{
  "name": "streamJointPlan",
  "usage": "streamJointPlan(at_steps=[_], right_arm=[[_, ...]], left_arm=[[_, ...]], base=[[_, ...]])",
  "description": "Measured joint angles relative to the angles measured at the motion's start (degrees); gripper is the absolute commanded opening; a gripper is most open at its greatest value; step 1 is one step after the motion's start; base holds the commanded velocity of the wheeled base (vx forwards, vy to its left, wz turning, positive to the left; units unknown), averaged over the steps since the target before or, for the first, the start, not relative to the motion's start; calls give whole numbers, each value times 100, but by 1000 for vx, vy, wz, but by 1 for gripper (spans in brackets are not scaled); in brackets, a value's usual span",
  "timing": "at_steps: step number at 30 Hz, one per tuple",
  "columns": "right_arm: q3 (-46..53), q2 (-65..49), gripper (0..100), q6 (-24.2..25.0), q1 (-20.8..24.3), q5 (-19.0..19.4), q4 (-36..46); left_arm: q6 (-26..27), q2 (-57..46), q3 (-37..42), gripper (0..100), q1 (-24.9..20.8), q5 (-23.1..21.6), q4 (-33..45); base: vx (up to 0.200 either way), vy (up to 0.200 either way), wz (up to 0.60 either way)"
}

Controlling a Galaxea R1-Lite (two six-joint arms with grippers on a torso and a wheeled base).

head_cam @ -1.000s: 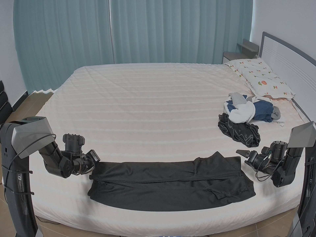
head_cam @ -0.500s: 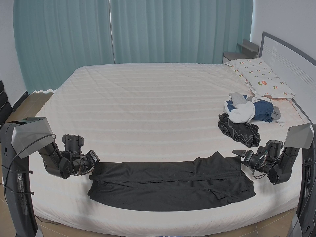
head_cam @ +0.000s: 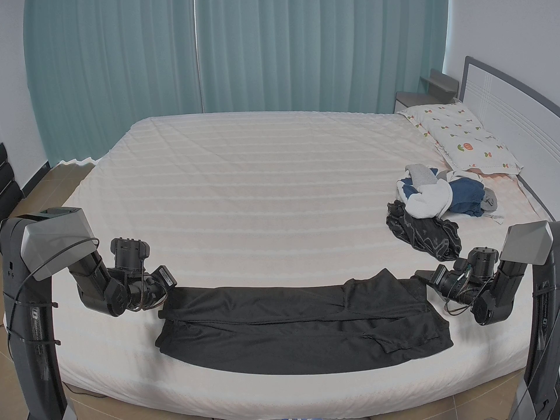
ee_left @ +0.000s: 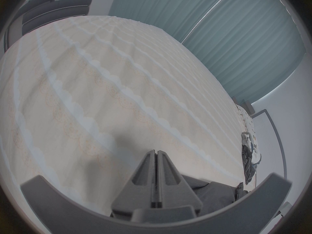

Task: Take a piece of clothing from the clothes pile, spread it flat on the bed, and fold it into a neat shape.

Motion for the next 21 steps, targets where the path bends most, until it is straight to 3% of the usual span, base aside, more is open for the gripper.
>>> streamJointPlan(at_steps=[21], right_arm=[[-174, 184, 0, 29, -139, -154, -725]], left_arm=[[12, 10, -33, 0, 2, 72, -2]], base=[[0, 0, 0]])
